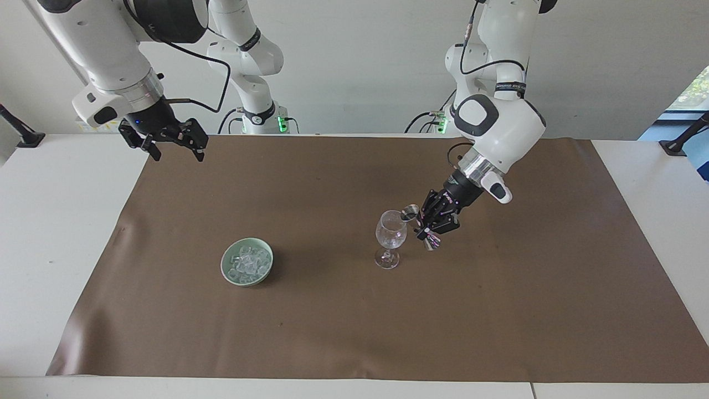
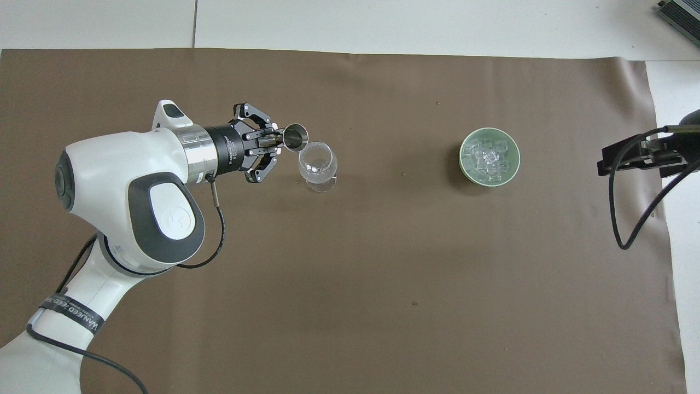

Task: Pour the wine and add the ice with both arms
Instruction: 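Tilt the jigger over the clear glass with the left gripper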

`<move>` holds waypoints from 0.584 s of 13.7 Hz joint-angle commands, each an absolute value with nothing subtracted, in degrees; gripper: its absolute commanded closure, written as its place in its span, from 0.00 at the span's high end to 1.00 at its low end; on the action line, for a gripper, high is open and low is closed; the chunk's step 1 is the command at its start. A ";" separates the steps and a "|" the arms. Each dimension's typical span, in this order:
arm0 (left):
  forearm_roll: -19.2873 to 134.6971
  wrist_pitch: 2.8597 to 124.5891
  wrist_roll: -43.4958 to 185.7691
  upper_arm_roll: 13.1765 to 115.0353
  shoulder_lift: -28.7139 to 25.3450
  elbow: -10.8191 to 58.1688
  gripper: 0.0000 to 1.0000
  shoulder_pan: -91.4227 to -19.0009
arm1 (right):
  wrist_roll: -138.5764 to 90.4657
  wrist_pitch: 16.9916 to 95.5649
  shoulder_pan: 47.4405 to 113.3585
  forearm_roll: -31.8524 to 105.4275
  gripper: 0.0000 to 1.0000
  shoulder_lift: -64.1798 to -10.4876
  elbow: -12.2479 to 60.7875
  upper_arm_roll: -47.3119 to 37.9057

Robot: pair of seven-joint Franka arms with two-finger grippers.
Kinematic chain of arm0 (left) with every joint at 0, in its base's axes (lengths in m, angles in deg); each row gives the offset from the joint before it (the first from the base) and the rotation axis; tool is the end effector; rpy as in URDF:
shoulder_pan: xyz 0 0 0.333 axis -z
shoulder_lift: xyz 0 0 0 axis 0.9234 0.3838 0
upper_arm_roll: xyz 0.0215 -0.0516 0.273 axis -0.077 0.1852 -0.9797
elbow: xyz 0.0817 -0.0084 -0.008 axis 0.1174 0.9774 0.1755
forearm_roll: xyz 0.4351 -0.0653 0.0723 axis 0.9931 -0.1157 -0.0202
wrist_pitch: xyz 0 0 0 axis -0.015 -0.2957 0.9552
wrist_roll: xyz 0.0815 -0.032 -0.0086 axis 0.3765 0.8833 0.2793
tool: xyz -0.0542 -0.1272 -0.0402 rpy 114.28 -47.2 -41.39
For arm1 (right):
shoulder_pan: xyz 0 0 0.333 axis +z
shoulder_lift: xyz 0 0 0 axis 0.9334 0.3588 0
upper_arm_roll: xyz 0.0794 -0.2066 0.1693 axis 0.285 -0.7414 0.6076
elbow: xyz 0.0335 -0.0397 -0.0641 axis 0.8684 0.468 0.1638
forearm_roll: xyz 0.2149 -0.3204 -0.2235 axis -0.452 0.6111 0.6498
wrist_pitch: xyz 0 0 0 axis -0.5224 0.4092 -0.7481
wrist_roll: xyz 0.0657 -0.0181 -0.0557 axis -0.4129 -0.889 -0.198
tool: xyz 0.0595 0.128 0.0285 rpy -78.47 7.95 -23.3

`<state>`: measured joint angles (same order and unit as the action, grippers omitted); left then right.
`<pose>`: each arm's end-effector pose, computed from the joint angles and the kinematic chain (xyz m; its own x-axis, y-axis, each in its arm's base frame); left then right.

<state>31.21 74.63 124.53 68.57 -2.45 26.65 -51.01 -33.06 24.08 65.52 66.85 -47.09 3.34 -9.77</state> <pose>0.6299 -0.2760 0.3522 0.2155 0.7897 -0.5744 0.9104 0.0503 0.4107 0.6242 -0.0138 0.5514 0.9979 -0.0383 -0.0525 -0.0389 -0.9992 -0.0119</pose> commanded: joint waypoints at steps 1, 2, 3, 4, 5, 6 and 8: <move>32.66 77.21 122.67 67.67 -4.36 29.09 0.00 -49.24 | -32.05 24.99 65.55 65.71 1.00 -47.93 4.63 -10.32; 32.74 77.39 122.67 67.67 -4.36 29.09 0.00 -49.15 | -32.05 24.99 65.55 65.71 1.00 -47.93 4.63 -10.32; 32.66 77.91 122.67 67.67 -4.36 29.17 0.00 -49.15 | -32.05 24.99 65.55 65.71 1.00 -47.93 4.63 -10.32; 32.66 78.44 122.67 67.67 -4.36 29.17 0.00 -49.06 | -32.05 24.99 65.55 65.71 1.00 -47.93 4.63 -10.32; 32.66 79.23 122.49 67.67 -4.36 29.35 0.00 -48.36 | -32.05 24.99 65.55 65.71 1.00 -47.93 4.63 -10.32; 32.74 80.19 121.79 67.67 -4.36 29.61 0.00 -48.27 | -32.05 24.99 65.55 65.71 1.00 -47.93 4.63 -10.32; 32.74 81.69 119.86 67.67 -4.27 29.61 0.00 -47.83 | -32.05 24.99 65.55 65.71 1.00 -47.93 4.63 -10.32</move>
<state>32.09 79.22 121.43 68.61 -2.46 27.41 -49.46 -33.06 24.08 65.52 66.85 -47.09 3.34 -9.77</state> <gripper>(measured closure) 0.789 0.000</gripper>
